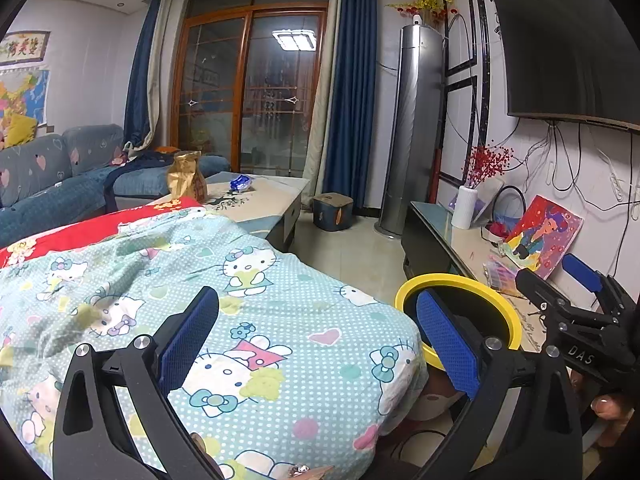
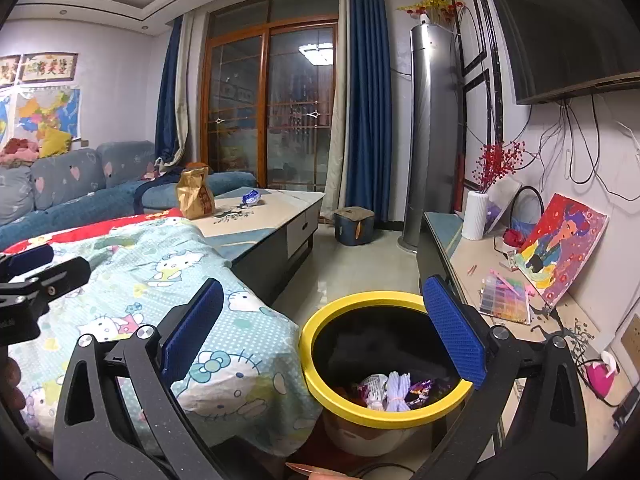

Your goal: Collect trash

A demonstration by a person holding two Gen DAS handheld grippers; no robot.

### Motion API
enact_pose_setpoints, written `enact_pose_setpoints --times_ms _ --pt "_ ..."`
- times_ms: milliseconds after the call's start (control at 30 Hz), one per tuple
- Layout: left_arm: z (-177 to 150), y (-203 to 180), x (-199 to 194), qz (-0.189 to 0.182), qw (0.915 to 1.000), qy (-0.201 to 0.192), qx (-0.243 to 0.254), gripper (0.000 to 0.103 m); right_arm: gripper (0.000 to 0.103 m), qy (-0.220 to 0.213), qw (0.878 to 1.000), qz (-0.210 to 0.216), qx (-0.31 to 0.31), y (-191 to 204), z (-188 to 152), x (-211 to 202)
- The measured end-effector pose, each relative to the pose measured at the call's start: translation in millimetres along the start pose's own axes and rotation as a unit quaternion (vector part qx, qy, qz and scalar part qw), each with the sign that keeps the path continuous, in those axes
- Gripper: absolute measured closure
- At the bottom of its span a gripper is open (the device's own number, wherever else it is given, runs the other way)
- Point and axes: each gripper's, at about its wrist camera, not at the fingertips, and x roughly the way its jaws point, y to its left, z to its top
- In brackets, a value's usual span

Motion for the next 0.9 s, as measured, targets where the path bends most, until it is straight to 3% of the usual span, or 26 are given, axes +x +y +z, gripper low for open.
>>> enact_pose_setpoints --times_ms 900 --pt "1.1 1.3 -3.1 0.001 1.0 -0.004 -0.002 0.006 0.011 0.007 1.0 -0.004 0.003 -6.3 -3.2 3.1"
